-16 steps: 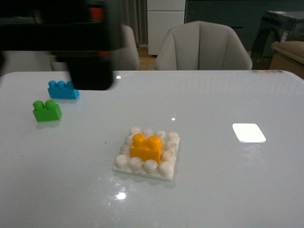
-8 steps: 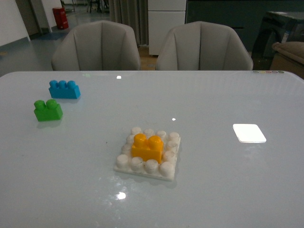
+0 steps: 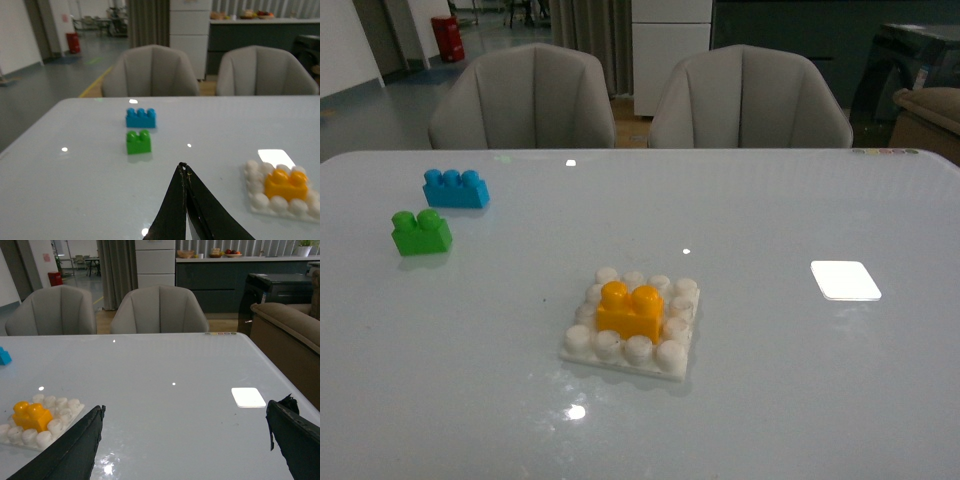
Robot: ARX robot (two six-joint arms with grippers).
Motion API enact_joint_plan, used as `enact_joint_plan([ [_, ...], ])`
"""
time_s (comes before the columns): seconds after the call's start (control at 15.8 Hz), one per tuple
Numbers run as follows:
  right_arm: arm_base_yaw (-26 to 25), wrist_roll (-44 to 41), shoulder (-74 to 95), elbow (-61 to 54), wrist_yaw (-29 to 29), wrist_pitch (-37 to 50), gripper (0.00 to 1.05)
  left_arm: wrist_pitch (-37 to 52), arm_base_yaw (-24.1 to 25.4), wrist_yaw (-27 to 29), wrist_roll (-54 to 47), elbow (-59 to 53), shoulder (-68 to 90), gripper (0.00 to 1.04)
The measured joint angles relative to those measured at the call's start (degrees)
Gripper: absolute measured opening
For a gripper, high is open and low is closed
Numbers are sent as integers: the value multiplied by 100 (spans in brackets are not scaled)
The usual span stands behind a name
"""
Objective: Insert yellow block into base center
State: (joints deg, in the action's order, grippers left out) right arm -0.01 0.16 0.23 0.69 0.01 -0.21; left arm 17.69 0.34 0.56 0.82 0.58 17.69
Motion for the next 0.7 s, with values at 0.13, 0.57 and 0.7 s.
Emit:
enact_joint_plan([
  [0.13,0,0,0,0,2,2,98,-258,-50,-55,-2,2,-264,2],
  [0.57,0,0,0,0,0,0,98,-1823,-46,-61,-4,4,-1504,2],
  [0.7,0,0,0,0,2,7,98,-1779,-46,-52,-2,7,-1718,2],
])
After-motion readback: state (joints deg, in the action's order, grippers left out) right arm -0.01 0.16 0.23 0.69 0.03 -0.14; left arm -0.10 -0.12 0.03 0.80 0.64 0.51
